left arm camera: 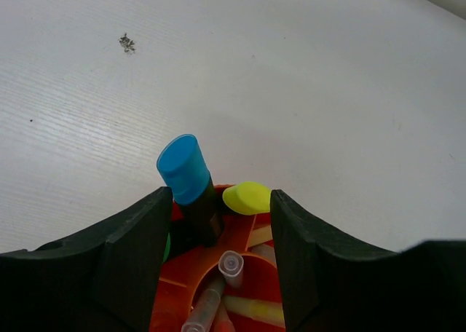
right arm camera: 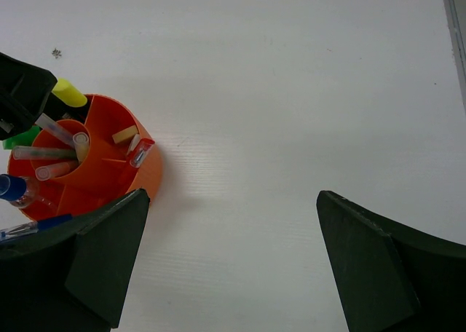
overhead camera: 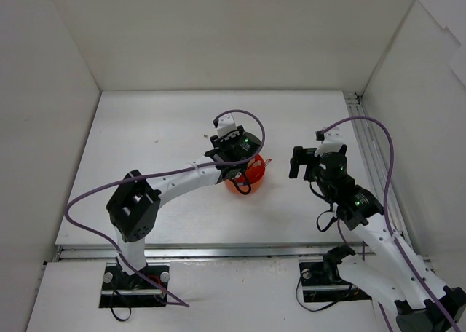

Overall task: Sort the stationery into containers
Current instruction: Place the pen in the storage box, then reset both arms

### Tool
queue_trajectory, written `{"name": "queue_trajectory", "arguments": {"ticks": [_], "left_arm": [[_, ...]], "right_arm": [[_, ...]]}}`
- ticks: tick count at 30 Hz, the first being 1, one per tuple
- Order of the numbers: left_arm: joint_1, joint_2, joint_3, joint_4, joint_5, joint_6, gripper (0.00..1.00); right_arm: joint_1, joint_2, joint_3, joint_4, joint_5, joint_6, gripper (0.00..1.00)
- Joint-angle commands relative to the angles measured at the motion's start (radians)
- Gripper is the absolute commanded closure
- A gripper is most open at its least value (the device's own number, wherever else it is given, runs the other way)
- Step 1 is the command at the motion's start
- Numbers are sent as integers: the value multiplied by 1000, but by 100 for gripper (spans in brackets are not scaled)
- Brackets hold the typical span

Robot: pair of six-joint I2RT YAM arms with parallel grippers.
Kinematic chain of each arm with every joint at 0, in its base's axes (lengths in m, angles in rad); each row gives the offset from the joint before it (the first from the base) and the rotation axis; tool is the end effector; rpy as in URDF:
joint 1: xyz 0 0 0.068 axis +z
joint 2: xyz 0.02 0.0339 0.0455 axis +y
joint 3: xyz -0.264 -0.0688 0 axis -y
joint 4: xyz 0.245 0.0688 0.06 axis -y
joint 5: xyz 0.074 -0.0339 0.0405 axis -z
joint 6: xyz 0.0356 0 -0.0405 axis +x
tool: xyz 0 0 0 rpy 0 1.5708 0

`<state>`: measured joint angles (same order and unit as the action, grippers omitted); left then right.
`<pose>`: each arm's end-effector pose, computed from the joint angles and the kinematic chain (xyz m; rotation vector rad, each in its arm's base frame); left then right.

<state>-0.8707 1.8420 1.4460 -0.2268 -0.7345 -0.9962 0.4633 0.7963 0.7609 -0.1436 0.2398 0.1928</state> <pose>0.2898 -0.3070 0.2701 -0.5192 1.9707 -0.3666 0.1730 0.0770 0.3342 -0.0612 1.7512 0.2704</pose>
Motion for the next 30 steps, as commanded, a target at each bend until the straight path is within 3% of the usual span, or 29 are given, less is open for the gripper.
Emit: {"name": "queue_trajectory", "arguments": {"ticks": [1, 10, 12, 13, 16, 20, 30], "left_arm": [[-14, -87, 7, 10, -17, 4, 48], [-14, -216, -59, -40, -22, 34, 41], [-14, -243, -61, -75, -28, 47, 31], [-14, -254, -62, -88, -28, 51, 21], [10, -297, -53, -147, 3, 61, 0], [85, -404, -59, -229, 127, 152, 0], [188, -861, -223, -545, 121, 185, 0]], "right_arm": [[-6, -8, 3, 49, 21, 5, 2], [-6, -11, 3, 50, 10, 11, 2], [-6, -5, 5, 52, 9, 11, 2], [-8, -3, 5, 52, 6, 10, 2], [-5, -11, 6, 50, 6, 8, 2], [-2, -40, -2, 50, 62, 28, 2], [-5, -160, -55, 16, 199, 82, 2]]}}
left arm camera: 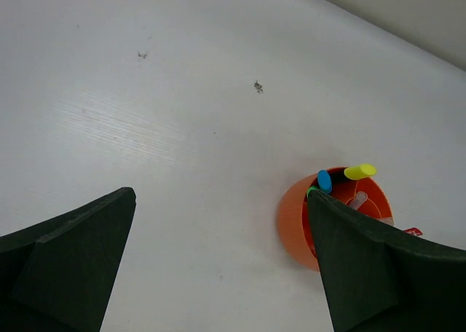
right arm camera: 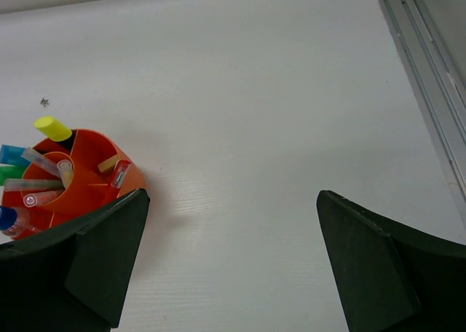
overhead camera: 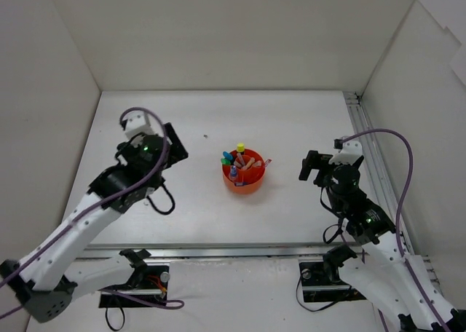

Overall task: Sort the stationery into containers
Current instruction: Reset both arms

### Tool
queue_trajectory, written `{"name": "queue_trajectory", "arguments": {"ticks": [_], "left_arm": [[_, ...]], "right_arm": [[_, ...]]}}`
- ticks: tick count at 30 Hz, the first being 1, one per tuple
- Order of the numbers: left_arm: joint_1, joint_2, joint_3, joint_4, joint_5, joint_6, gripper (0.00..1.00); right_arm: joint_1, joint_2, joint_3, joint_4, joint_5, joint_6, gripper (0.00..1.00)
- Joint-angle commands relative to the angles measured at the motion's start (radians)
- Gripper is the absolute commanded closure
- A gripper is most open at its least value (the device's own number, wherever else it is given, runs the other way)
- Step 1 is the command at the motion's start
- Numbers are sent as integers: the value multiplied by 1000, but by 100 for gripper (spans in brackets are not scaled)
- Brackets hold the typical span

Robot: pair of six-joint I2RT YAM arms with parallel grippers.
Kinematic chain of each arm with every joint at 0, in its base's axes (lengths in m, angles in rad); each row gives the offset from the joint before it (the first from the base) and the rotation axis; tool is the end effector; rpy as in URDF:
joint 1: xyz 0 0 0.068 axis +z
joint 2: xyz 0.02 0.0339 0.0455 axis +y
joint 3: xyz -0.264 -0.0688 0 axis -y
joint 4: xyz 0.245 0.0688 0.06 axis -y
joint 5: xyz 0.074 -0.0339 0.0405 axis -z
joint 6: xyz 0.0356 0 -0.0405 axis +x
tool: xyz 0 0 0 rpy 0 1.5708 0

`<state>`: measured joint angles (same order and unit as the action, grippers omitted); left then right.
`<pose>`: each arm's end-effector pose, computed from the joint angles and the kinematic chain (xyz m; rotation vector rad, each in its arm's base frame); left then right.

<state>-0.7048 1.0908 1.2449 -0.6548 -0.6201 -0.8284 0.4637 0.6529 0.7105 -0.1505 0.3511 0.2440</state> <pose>0.1820 -0.1276 0.3951 -0.4911 1.9275 -0.3525 0.1472 0.0599 0.3379 0.0838 1.6617 0.2453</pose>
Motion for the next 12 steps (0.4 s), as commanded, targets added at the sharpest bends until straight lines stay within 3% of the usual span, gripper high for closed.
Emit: {"name": "queue_trajectory", "arguments": {"ticks": [1, 7, 12], "left_arm": [[43, -199, -65, -152, -1, -1, 0], [129, -451, -217, -184, -26, -35, 0], [162, -473, -222, -227, -16, -54, 0]], "right_arm": [[-5, -27, -8, 13, 98, 37, 2], [-4, -73, -20, -50, 150, 49, 2], [-8, -101, -31, -75, 212, 84, 2]]}}
